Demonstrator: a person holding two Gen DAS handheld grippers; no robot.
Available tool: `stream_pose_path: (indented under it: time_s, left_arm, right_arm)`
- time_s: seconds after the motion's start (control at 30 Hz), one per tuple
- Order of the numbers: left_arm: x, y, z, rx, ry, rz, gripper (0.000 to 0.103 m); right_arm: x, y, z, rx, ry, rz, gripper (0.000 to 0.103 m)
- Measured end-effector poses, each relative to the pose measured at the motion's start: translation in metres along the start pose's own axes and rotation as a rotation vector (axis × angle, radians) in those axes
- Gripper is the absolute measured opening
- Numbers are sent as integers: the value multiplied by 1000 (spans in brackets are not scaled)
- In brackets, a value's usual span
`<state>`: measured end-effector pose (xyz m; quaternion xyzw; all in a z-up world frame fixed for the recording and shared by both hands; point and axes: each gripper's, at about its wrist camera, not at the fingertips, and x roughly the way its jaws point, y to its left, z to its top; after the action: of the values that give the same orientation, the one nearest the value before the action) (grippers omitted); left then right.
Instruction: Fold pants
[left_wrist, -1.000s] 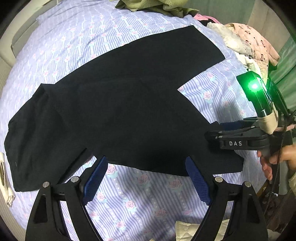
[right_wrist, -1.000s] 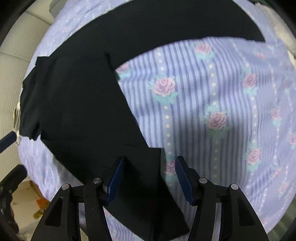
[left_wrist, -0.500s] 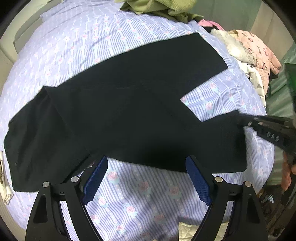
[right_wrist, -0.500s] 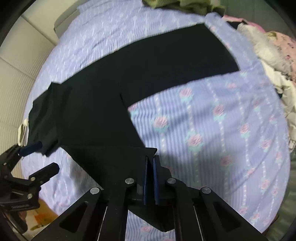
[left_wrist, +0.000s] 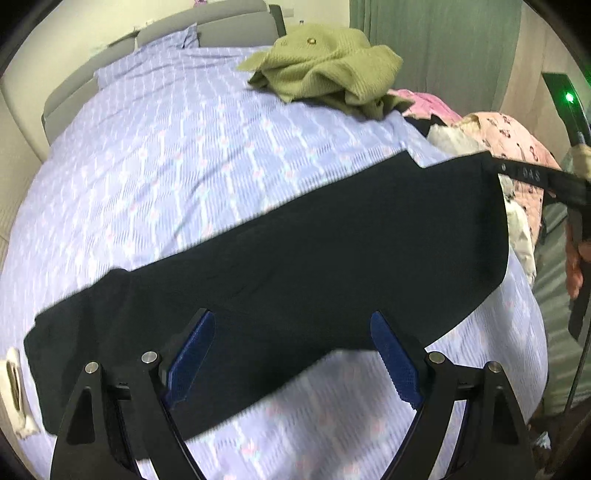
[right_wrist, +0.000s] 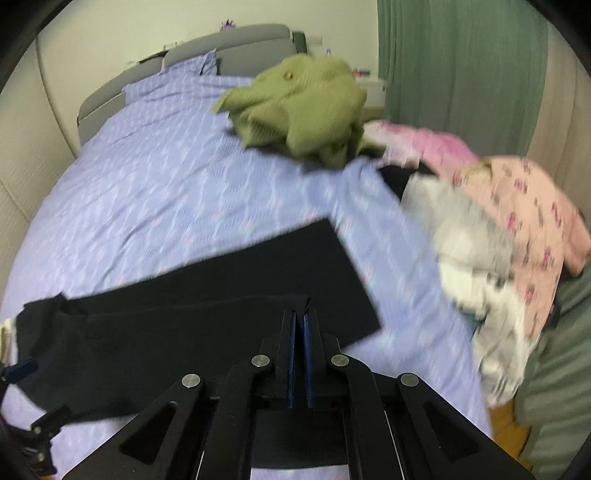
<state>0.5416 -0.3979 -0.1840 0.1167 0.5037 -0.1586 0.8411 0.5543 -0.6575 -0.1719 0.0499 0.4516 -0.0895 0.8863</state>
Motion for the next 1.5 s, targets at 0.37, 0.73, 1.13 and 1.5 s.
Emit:
stream_pose_path:
  time_s: [0.37,0.73,1.13,1.5]
  left_arm:
    - [56,-28,54,31,-10,24,86]
    - [69,-19,65,-28,27,51,86]
    - [6,-2,26,-8,-50,20,87]
    - [-70,83,-56,-210,-62,68,87]
  right_arm:
    - [101,-13,76,-7,18,-112,4]
    - [130,-24,73,-3,79,-278,61]
    - [19,0,-5,-23,92,-161,61]
    - [-61,137,-49,-293,64,110,67]
